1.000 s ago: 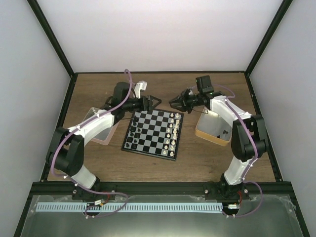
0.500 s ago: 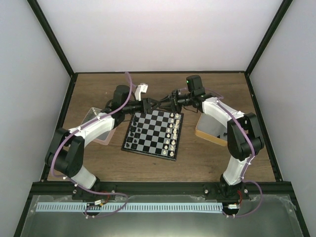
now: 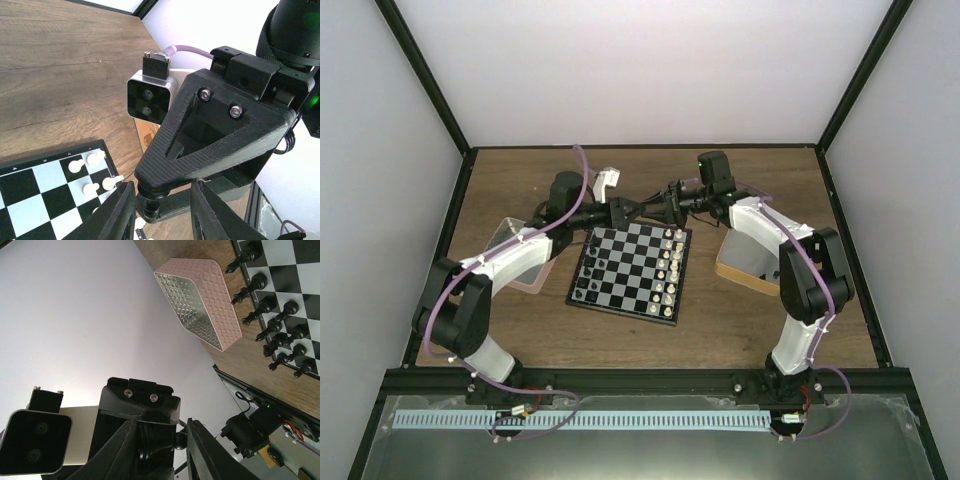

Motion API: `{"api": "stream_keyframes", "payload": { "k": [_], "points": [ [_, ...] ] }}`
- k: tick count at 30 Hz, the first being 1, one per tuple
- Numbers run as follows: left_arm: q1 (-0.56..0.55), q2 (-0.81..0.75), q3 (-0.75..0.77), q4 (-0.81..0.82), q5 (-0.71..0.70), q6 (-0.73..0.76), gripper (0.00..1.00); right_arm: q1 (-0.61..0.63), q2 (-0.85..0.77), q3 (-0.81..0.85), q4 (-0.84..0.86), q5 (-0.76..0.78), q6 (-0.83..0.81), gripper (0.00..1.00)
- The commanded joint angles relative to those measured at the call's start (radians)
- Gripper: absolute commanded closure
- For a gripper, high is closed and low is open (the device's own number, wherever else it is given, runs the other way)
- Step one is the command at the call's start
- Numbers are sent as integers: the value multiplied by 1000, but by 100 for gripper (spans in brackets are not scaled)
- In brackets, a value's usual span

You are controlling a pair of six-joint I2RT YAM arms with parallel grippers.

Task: Set up the chess pieces on the board
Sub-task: Place the chess piece on the chessboard.

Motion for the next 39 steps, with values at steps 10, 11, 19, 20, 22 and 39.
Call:
{"api": "stream_keyframes", "payload": {
  "k": [10, 11, 19, 20, 22, 39],
  "points": [
    [1, 27, 26, 43, 23, 19, 78, 8, -6, 24, 82, -63, 59, 74],
    [1, 28, 27, 43, 23, 19, 81, 8, -6, 22, 83, -65, 61, 74],
    [2, 22, 42, 3, 2, 25, 96, 8, 0, 43, -21, -18, -91, 62],
    [2, 18, 45, -19, -3, 30, 96, 8, 6, 61, -58, -5, -149, 58],
    [2, 7, 51, -73, -8, 62, 96, 8, 17, 106, -129, 26, -283, 50],
    [-46, -213, -67, -241, -210, 890, 96, 9, -272, -122, -107, 265, -942, 38]
  ]
}}
